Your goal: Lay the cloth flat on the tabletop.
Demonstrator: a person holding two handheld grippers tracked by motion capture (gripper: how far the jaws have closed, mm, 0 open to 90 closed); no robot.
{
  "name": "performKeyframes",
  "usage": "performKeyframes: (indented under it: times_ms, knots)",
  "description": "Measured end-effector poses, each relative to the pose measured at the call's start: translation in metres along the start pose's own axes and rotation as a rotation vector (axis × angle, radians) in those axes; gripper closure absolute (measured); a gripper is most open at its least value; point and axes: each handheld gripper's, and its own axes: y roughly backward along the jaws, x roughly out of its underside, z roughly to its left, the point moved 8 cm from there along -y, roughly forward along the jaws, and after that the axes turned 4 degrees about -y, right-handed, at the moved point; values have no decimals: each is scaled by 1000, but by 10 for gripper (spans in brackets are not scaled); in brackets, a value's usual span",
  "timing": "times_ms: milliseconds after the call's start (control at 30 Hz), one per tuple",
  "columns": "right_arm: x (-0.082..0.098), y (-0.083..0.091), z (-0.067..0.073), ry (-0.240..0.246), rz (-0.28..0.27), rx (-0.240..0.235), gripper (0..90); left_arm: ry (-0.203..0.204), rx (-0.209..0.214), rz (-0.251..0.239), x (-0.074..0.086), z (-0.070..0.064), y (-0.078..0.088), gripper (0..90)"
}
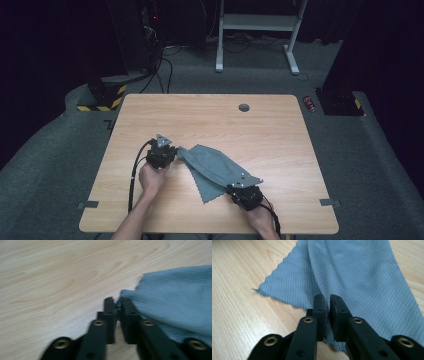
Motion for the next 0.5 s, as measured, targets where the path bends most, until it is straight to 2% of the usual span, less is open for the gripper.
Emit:
performKeyframes:
  times_ms: [67,167,333,400,500]
  knots:
    - [-4,2,-2,-4,-13,6,786,9,32,-5,1,-10,1,680]
    - [-11,5,-11,-24,-34,36,754,-16,59,5,4,-27,1,584]
    - [-22,7,-34,-85,-65,83,698,-62,78,34,11,-48,-5,542]
    - [-27,8,-40,-111,-71,85,682,-63,81,39,12,-54,-7,538]
    - [-34,9,-44,-107,-75,96,657,-54,98,35,14,-62,-7,522]
